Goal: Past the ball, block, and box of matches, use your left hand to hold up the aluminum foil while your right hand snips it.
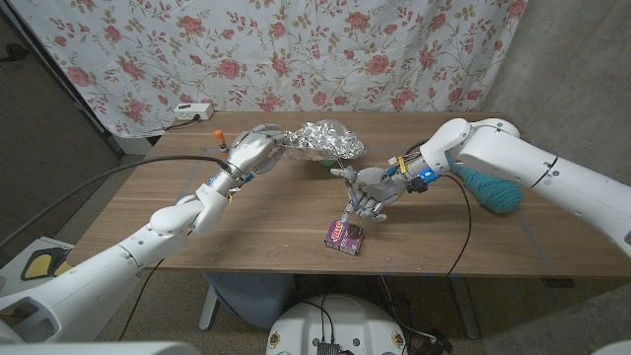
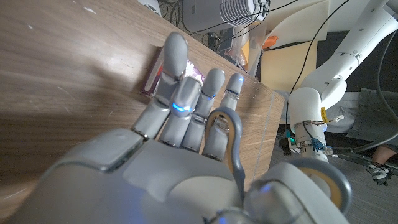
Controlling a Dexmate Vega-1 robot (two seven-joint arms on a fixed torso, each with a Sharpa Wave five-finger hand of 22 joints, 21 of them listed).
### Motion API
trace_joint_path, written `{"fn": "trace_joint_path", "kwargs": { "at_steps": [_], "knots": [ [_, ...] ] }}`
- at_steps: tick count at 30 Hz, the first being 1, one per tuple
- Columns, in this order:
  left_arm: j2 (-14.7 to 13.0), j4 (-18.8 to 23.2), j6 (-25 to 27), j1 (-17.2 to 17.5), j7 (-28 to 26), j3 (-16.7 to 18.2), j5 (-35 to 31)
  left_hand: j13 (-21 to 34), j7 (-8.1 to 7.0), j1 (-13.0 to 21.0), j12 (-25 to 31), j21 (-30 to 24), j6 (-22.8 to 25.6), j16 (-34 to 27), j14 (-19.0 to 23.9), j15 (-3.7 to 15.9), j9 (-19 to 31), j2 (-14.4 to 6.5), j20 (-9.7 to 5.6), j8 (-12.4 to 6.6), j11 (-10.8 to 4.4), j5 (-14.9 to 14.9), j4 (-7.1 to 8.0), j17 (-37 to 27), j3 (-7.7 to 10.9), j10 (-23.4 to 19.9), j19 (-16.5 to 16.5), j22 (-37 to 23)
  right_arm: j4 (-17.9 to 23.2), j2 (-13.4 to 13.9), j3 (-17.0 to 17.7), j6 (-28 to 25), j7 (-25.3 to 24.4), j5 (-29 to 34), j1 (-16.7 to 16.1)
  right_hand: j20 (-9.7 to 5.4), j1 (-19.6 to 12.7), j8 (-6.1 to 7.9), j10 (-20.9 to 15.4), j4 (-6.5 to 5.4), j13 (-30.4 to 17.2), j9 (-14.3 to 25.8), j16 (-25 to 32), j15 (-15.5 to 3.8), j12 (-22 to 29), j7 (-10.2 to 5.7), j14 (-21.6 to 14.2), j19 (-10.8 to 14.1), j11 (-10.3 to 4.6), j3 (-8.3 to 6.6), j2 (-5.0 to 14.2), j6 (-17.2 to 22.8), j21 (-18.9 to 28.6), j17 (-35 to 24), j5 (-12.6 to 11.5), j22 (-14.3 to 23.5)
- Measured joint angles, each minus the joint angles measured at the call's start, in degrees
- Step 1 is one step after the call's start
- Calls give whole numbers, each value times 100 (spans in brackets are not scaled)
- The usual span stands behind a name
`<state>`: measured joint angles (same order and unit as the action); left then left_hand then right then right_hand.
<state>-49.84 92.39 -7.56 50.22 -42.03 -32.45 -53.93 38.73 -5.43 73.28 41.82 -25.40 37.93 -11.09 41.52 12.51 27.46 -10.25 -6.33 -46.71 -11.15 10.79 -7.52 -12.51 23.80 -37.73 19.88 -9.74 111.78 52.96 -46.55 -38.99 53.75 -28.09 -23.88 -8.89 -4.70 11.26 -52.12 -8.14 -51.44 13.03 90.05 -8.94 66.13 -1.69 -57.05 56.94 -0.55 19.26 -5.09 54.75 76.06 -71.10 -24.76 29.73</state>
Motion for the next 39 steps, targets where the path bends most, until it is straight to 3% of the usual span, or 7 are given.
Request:
{"fn": "trace_joint_path", "kwargs": {
  "at_steps": [39],
  "knots": [
    [28,-23,32,25,121,-95,49,-132,-63,-2,100,84,3,0,42,42,-79,2,-12,-55,-21,-22,2,-2,-2,-23,70,0,136,147,167,-31,41,-276,-121,0,0,0,24,0,51,-25,0,27,21,11,10,0,-23,0,0,-11,21,0,20,-53]
  ]
}}
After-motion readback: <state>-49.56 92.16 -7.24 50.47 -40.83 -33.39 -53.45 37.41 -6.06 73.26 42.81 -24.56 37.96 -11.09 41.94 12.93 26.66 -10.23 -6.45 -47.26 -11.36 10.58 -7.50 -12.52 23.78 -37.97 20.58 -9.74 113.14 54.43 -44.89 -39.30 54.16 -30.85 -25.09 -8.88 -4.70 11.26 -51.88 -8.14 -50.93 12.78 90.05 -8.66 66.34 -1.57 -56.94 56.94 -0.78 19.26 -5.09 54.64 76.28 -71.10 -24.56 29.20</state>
